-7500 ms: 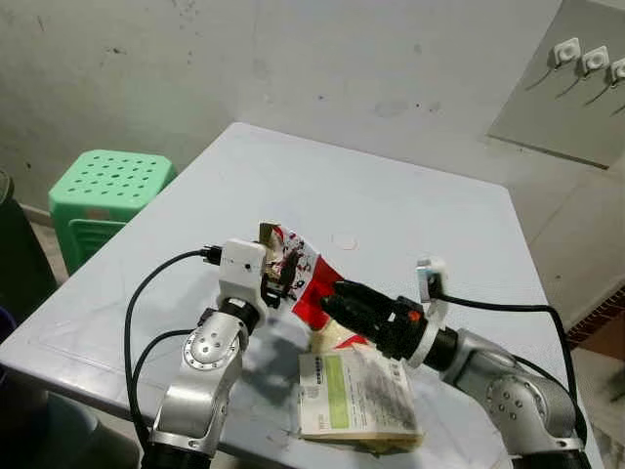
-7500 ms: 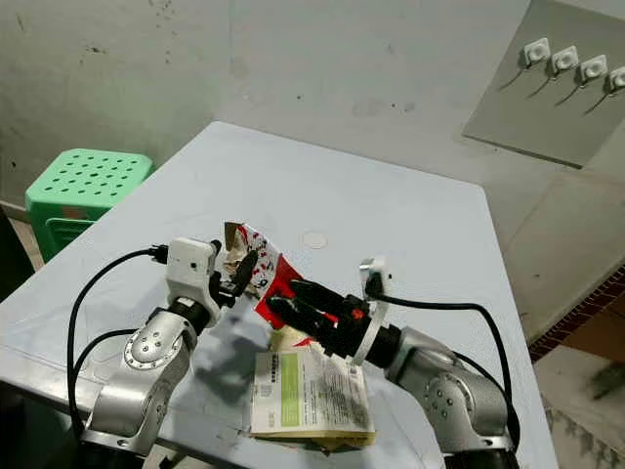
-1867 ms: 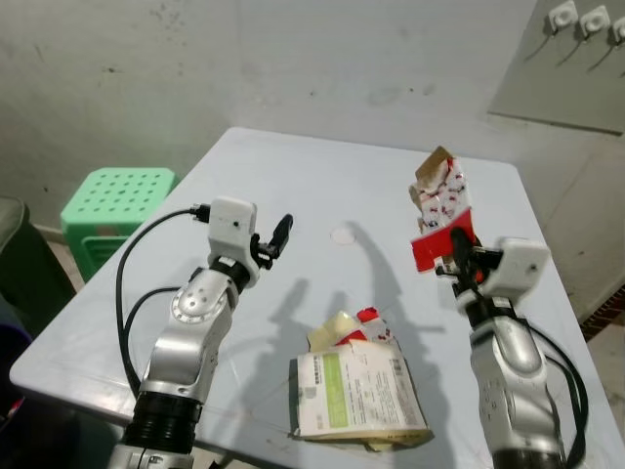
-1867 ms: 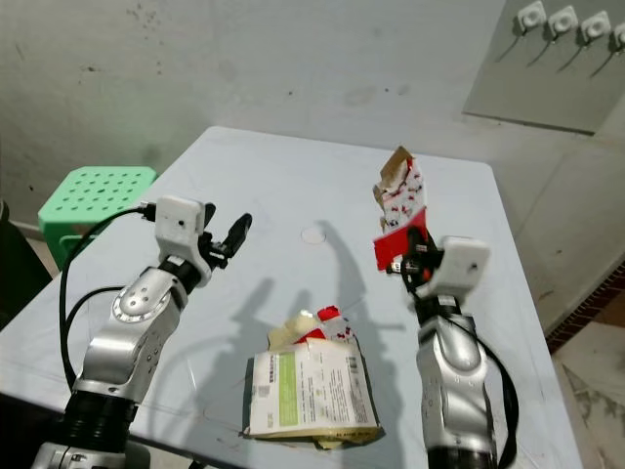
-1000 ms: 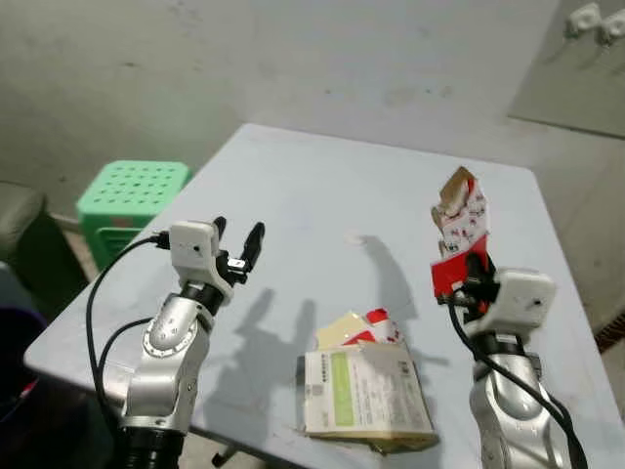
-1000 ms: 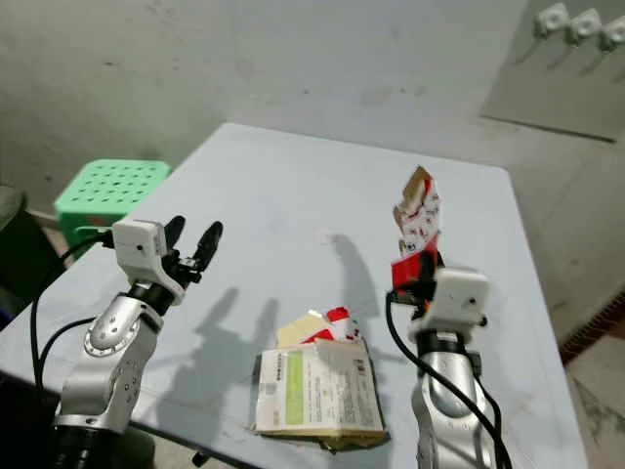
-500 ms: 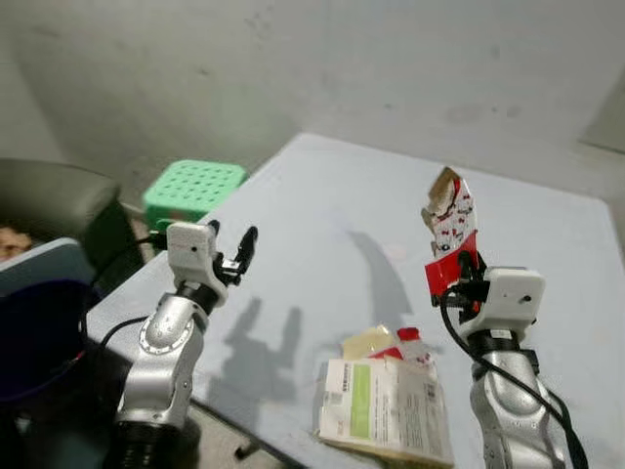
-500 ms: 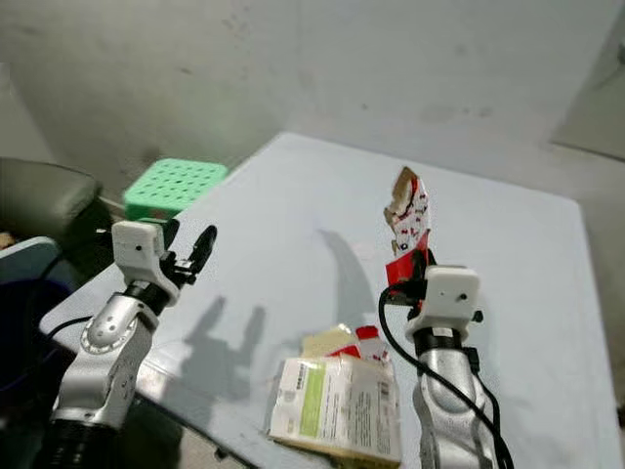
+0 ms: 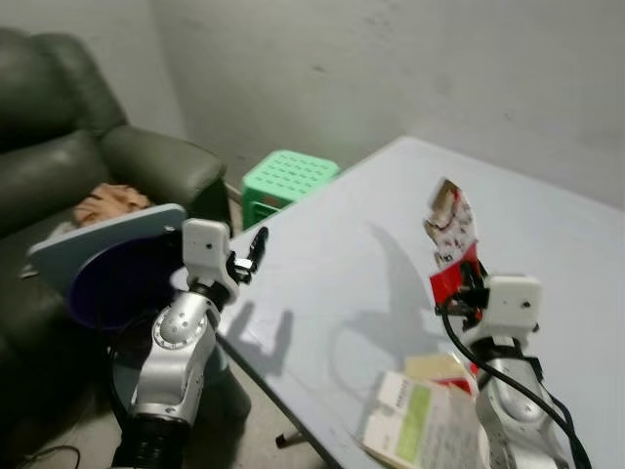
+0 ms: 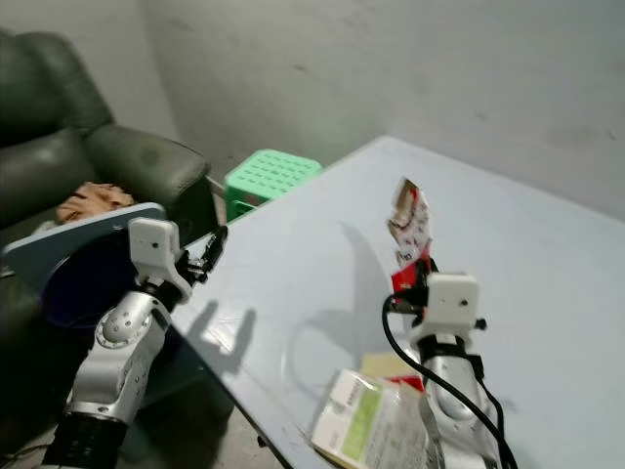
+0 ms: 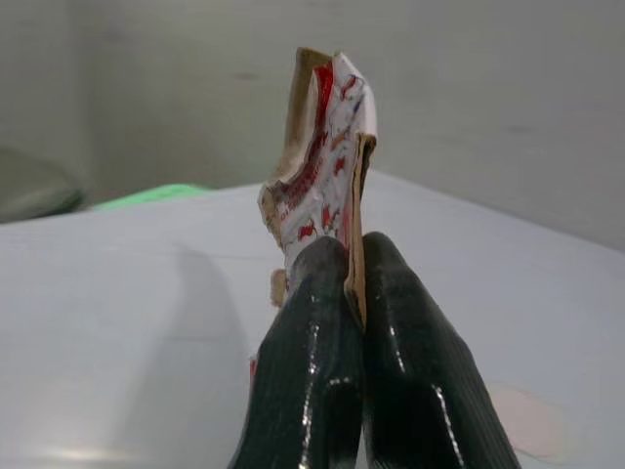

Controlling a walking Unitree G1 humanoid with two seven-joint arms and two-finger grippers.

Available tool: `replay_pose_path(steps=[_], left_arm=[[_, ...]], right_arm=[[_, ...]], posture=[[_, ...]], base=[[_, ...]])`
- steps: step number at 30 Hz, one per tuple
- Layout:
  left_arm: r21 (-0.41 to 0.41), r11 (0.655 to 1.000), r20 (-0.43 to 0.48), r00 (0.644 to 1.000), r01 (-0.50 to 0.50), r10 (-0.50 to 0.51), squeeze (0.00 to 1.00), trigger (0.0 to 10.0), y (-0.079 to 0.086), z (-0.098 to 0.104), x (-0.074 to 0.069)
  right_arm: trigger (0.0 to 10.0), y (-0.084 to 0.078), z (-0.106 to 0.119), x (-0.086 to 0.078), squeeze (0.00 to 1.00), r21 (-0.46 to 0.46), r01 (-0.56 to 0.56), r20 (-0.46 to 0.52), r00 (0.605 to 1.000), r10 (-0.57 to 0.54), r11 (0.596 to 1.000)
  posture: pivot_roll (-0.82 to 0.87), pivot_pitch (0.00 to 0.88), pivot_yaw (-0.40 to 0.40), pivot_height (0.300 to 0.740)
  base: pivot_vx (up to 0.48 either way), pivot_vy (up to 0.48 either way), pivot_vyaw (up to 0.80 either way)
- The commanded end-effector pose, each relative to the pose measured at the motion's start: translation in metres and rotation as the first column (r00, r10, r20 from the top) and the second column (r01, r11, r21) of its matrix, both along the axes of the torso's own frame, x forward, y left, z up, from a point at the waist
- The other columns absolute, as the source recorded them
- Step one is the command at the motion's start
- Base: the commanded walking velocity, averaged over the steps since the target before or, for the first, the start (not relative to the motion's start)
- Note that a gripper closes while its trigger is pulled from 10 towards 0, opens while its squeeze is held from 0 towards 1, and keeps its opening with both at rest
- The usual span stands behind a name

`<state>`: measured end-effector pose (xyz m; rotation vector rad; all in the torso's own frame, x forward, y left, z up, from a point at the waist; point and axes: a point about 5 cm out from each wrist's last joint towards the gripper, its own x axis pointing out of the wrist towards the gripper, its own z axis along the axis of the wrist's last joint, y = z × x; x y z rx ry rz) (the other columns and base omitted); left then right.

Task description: Picking trash to rubbish bin

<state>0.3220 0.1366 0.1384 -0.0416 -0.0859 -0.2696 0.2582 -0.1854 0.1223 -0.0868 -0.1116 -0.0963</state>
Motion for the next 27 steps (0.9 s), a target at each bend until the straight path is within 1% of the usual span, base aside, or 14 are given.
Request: replay_pose_path(steps=[1,14,27], left_arm=[[0.012,0.999,-0.004,0.999,-0.034,0.034,0.0,10.0,0.008,-0.001,0.0009],[0.0,0.999,0.004,0.999,-0.05,0.05,0.0,10.0,0.0058,-0.0007,0.0004],[0.019,0.998,0.009,0.998,-0.061,0.061,0.0,10.0,0.0067,-0.001,0.0]], right_arm=[[10.0,0.0093,0.0056,0.0049,0.0,0.011,-0.041,0.022,0.999,0.041,0.999],[10.0,0.0104,0.0076,0.0072,0.0,0.003,-0.06,0.025,0.998,0.06,0.998],[10.0,0.012,0.0059,0.0063,0.0,0.001,-0.068,0.02,0.997,0.068,0.998]], posture=[[-0.07,0.0,-0.02,0.74],[-0.07,0.0,-0.033,0.74],[-0.06,0.0,-0.03,0.74]], base=[[0.0,0.0,0.8],[0.0,0.0,0.8],[0.0,0.0,0.8]])
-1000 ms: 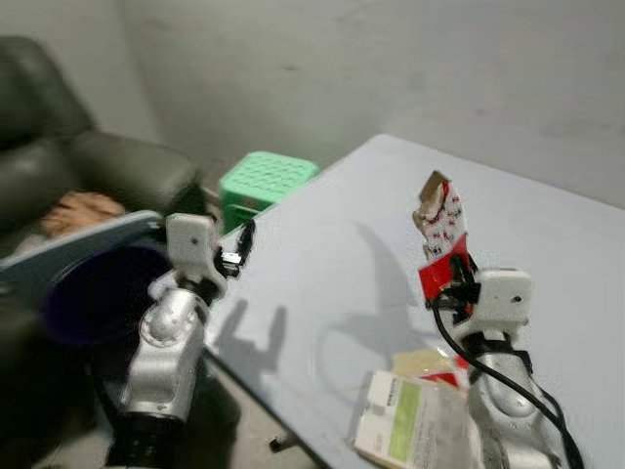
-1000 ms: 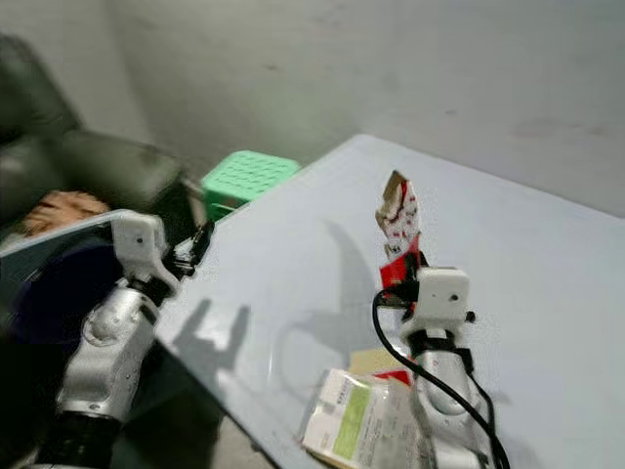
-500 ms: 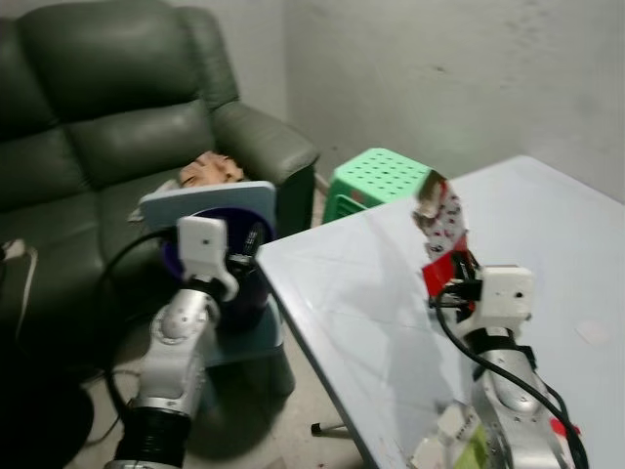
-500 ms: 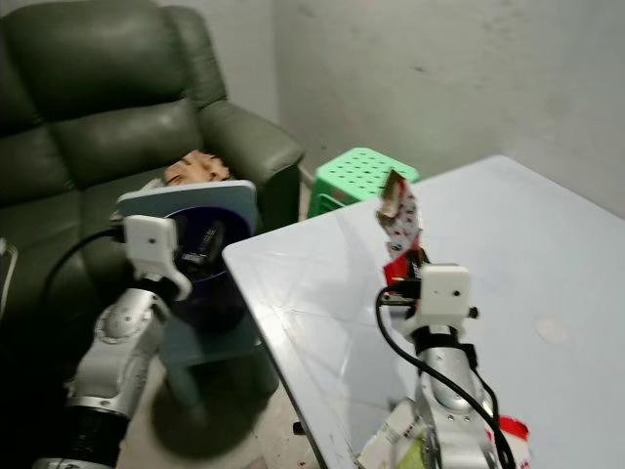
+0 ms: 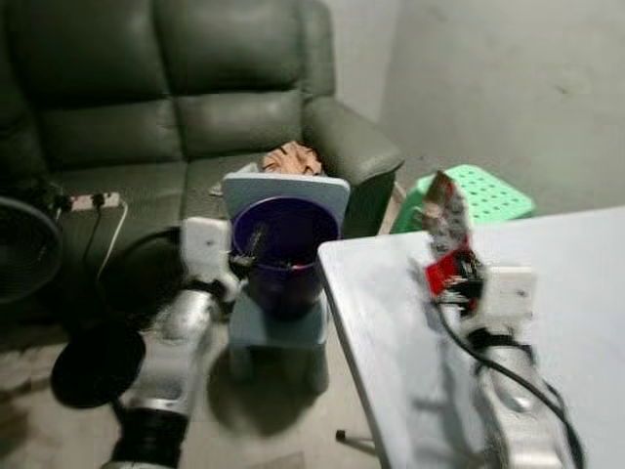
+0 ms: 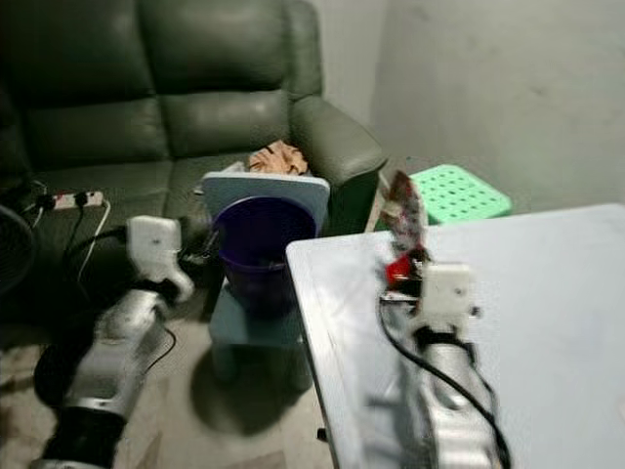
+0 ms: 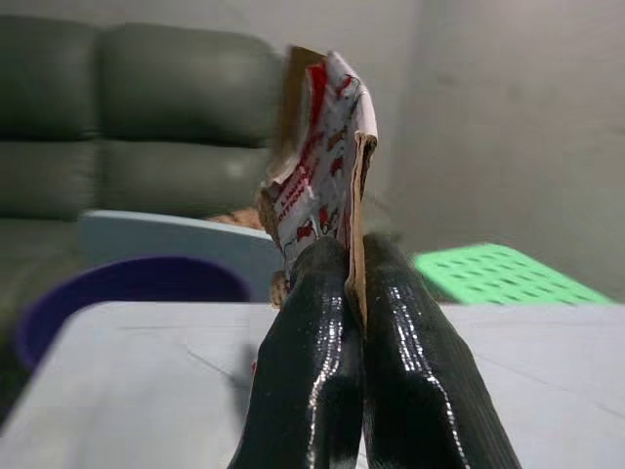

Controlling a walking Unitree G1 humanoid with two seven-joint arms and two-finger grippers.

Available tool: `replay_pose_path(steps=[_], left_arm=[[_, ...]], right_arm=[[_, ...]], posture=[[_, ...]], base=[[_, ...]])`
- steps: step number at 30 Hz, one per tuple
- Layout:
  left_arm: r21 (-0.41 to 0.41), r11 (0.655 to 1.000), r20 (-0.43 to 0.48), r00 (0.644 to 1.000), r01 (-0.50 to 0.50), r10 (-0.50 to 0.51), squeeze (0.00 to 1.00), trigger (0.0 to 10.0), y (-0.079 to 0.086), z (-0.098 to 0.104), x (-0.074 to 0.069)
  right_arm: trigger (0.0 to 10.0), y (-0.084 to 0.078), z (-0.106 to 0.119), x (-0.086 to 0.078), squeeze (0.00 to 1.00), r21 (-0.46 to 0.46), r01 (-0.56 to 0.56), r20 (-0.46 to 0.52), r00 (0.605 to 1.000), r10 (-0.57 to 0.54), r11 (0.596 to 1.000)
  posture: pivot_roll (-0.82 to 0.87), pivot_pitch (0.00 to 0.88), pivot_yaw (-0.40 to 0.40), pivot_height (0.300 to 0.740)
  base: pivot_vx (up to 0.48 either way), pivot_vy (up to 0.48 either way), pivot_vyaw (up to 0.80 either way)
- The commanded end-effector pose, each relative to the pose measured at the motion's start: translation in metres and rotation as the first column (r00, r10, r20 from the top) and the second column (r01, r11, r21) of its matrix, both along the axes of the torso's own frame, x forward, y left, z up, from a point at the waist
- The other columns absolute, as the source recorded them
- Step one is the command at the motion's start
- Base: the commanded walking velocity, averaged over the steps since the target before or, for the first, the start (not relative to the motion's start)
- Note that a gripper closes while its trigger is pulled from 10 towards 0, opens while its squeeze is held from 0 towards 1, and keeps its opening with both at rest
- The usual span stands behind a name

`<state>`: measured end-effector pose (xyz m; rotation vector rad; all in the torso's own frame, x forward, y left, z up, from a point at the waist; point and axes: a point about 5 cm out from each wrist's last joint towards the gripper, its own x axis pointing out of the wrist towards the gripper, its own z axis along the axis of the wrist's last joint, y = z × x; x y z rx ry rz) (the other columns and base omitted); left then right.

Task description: Picking trash to rubbish bin

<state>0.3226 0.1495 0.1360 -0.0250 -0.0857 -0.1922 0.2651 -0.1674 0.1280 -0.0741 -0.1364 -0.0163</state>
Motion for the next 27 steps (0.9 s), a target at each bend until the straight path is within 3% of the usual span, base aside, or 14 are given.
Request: replay_pose_path(steps=[1,13,27], left_arm=[[0.006,1.0,0.008,1.0,0.017,-0.017,0.0,10.0,-0.0062,0.0014,-0.0006],[0.0,1.0,0.013,1.0,0.015,-0.015,0.0,10.0,-0.006,0.0025,-0.0005],[0.0,1.0,0.019,1.0,0.016,-0.016,0.0,10.0,-0.0069,0.0044,0.0]], right_arm=[[10.0,-0.006,0.0002,-0.0006,0.0,-0.005,0.014,-0.002,1.0,-0.014,1.0],[10.0,-0.0037,0.0019,0.0011,0.0,-0.001,-0.001,0.014,1.0,0.001,1.0],[10.0,-0.0041,0.0034,0.003,0.0,0.032,0.003,0.025,1.0,-0.004,0.999]], posture=[[-0.06,0.0,-0.03,0.74],[-0.06,0.0,-0.034,0.74],[-0.06,0.0,-0.031,0.74]], base=[[0.0,0.0,0.8],[0.0,0.0,0.74],[0.0,0.0,0.0]])
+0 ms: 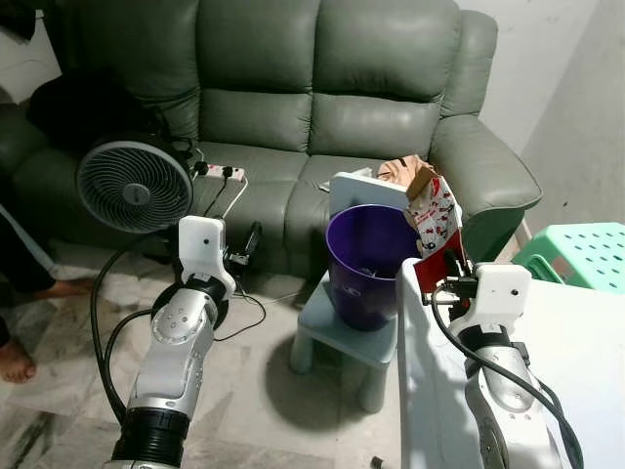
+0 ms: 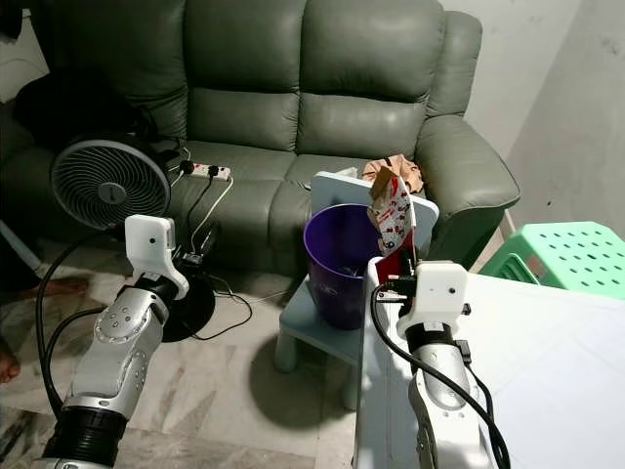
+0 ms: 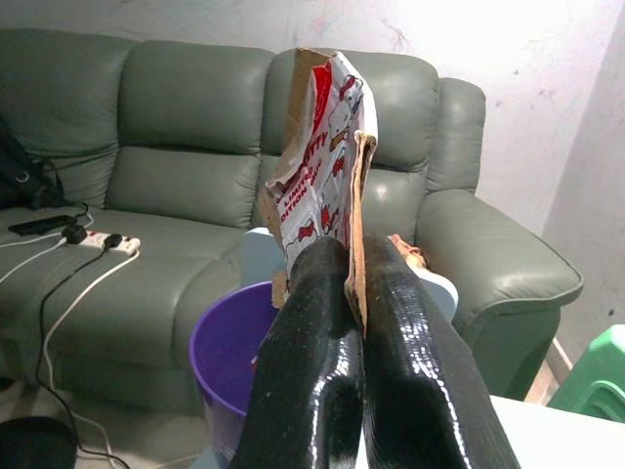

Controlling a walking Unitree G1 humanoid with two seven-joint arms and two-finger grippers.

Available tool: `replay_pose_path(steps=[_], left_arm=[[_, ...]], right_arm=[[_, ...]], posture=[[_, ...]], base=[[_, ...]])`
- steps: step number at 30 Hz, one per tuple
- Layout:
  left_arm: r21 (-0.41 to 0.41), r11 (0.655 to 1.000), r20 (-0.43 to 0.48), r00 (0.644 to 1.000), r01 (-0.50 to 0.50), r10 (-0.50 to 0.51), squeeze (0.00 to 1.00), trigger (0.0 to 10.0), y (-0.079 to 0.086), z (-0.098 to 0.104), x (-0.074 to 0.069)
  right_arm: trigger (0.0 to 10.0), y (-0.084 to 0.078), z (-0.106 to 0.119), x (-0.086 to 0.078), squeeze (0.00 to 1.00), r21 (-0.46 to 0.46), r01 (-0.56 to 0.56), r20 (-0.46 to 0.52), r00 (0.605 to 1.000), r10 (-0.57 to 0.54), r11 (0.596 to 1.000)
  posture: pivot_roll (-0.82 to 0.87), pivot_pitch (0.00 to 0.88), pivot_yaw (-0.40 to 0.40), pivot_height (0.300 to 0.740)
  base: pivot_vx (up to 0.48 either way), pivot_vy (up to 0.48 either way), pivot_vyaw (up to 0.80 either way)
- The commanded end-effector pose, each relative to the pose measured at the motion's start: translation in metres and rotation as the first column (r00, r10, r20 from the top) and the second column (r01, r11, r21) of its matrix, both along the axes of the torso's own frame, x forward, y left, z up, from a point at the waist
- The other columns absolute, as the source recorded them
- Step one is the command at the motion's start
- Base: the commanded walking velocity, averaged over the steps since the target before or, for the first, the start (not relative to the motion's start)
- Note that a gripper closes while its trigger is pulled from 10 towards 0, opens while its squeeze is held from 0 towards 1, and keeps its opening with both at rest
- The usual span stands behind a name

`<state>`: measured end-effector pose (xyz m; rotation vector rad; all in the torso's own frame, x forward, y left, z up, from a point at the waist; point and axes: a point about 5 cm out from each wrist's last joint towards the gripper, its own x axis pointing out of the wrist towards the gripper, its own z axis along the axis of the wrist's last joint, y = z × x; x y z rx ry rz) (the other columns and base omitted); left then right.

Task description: Picking trash to rubbish bin

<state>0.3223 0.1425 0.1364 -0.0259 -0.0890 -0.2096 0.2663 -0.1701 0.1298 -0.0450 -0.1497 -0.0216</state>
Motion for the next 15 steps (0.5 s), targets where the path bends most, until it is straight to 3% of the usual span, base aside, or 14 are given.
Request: replay_pose_path(steps=[1,14,15], left_arm=[[0.0,1.0,0.015,1.0,-0.001,0.001,0.0,10.0,0.0001,0.0041,0.0004],[-0.022,1.0,0.004,1.0,0.018,-0.018,0.0,10.0,-0.0025,0.0037,0.0],[-0.019,1.0,0.004,1.0,0.02,-0.02,0.0,10.0,-0.0026,0.0038,-0.0004]], right_arm=[[10.0,-0.0013,0.0017,0.0019,0.0,0.003,0.0,0.011,1.0,0.0,1.0],[10.0,-0.0003,0.002,0.0023,0.0,0.005,-0.002,0.012,1.0,0.002,1.0],[10.0,-0.0001,0.0017,0.0018,0.0,0.006,-0.003,0.011,1.0,0.003,1.0]], posture=[[-0.06,0.0,-0.031,0.74],[-0.05,0.0,-0.031,0.74],[-0.05,0.0,-0.03,0.74]], base=[[0.0,0.0,0.0],[0.0,0.0,0.0],[0.0,0.48,0.0]])
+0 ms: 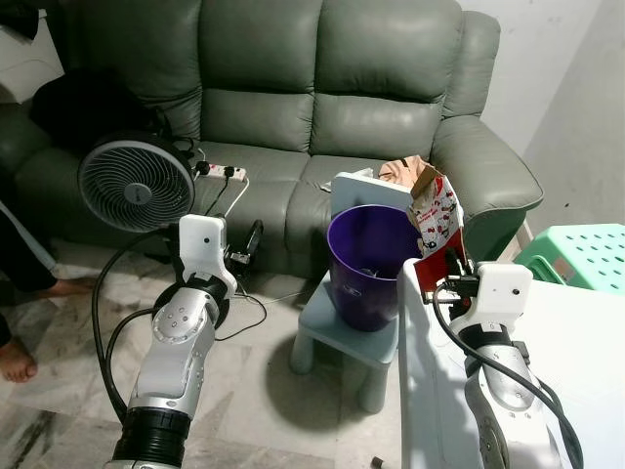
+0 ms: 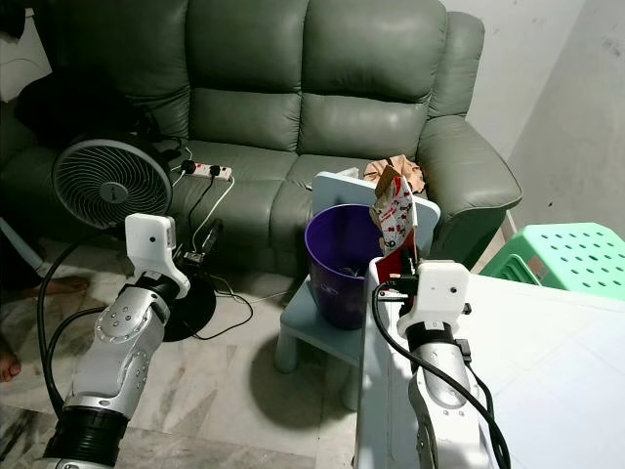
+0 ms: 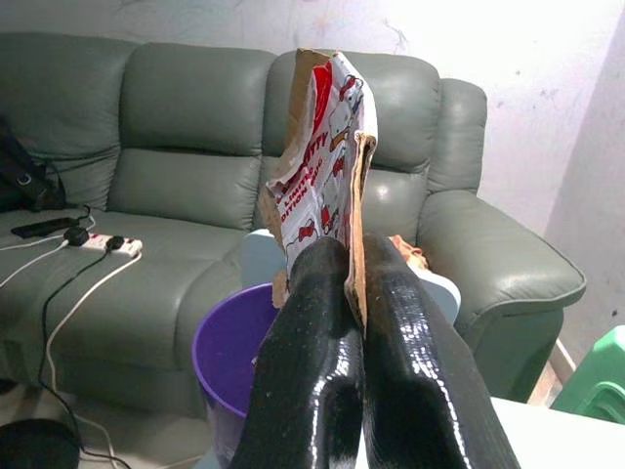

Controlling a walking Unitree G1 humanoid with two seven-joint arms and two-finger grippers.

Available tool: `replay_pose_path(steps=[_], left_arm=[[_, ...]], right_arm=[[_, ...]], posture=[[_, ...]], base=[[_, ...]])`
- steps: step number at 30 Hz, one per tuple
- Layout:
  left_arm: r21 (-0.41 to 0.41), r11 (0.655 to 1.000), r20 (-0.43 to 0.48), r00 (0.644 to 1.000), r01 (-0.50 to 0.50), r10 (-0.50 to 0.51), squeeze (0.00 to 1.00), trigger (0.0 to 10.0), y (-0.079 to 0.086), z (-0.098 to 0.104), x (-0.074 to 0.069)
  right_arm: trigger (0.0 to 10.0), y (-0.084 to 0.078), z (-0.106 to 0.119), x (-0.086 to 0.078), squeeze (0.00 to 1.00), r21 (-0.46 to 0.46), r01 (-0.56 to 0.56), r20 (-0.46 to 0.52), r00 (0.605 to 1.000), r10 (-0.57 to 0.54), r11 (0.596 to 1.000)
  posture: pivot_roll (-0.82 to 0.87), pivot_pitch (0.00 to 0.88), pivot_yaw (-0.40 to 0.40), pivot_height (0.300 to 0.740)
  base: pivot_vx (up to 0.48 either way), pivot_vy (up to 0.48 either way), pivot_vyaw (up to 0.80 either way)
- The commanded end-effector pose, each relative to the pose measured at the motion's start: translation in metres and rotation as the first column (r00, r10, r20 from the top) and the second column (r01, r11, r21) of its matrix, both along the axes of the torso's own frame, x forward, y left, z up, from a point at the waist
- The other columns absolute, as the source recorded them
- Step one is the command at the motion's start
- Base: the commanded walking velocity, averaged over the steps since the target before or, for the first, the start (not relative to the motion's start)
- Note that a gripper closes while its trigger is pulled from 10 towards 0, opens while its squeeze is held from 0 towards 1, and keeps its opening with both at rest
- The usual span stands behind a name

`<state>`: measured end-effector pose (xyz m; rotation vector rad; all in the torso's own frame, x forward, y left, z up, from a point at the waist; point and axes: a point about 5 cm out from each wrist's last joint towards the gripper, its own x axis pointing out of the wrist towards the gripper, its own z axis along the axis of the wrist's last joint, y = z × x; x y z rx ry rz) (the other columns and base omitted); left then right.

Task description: Picking trash to rubbish bin

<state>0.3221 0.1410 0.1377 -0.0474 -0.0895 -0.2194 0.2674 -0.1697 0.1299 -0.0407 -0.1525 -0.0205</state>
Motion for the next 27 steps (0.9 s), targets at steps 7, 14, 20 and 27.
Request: replay_pose_path(steps=[7,14,20,27], left_arm=[[0.003,1.0,-0.003,1.0,0.005,-0.005,0.0,10.0,-0.0005,0.0022,-0.0006],[0.006,1.0,-0.007,1.0,0.006,-0.006,0.0,10.0,-0.0008,0.0019,-0.0007],[0.005,1.0,-0.01,1.0,0.005,-0.005,0.0,10.0,-0.0018,0.0019,-0.0005],[-0.003,1.0,-0.01,1.0,-0.017,0.017,0.0,10.0,-0.0012,0.0016,-0.0009]], right_arm=[[10.0,-0.0002,0.0,-0.0016,0.0,0.003,-0.003,0.001,1.0,0.003,1.0],[10.0,0.0002,-0.0006,-0.0027,0.0,0.004,-0.004,-0.003,1.0,0.004,1.0],[10.0,0.0004,-0.0008,-0.0036,0.0,-0.001,-0.007,-0.007,1.0,0.007,1.0],[10.0,0.0005,-0.0009,-0.0034,0.0,-0.002,-0.015,-0.009,1.0,0.015,1.0]], posture=[[-0.06,0.0,-0.03,0.74],[-0.06,0.0,-0.031,0.74],[-0.06,0.0,-0.035,0.74],[-0.06,0.0,-0.041,0.74]], base=[[0.0,0.477,0.0],[0.0,0.479,0.0],[0.0,0.479,0.0],[0.0,0.152,0.0]])
